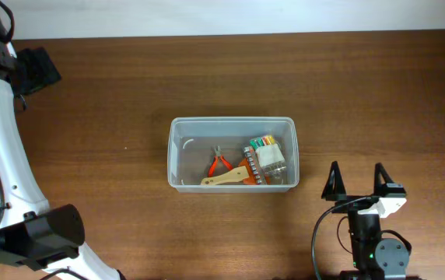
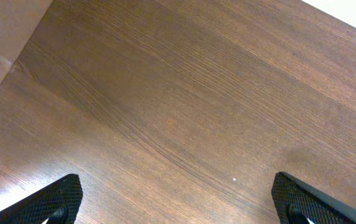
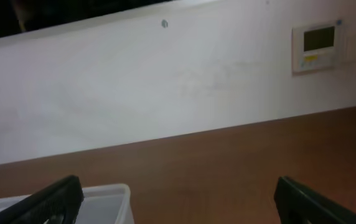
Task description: Pack container
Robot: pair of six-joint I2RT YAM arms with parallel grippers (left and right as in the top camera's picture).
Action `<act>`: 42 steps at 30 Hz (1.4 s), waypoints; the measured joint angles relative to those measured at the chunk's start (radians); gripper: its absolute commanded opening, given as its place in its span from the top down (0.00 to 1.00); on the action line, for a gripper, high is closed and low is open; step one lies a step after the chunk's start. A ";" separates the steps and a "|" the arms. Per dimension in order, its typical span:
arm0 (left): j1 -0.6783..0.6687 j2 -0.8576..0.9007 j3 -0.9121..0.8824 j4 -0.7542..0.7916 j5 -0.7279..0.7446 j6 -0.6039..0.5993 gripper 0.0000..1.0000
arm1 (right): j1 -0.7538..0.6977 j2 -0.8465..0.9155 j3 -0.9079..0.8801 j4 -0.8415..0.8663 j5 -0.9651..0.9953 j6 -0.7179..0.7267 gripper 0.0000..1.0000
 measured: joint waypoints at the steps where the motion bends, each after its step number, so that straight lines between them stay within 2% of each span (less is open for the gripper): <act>1: 0.000 0.000 0.000 0.000 0.000 0.000 0.01 | 0.000 0.000 0.000 -0.011 0.000 0.000 0.01; 8: 0.000 0.000 0.000 0.000 0.000 0.000 0.01 | 0.000 0.002 -0.003 -0.177 0.000 0.001 0.01; 33: -0.003 -0.007 0.000 0.000 0.000 0.000 0.01 | 0.000 0.002 -0.003 -0.179 0.000 0.001 0.01; 37: -0.039 -0.101 -0.014 0.000 0.000 0.000 0.01 | 0.000 0.002 -0.003 -0.179 0.000 0.001 0.01; 42: -0.161 -0.367 -0.016 0.013 -0.009 0.000 0.01 | 0.000 0.002 -0.003 -0.179 0.000 0.001 0.01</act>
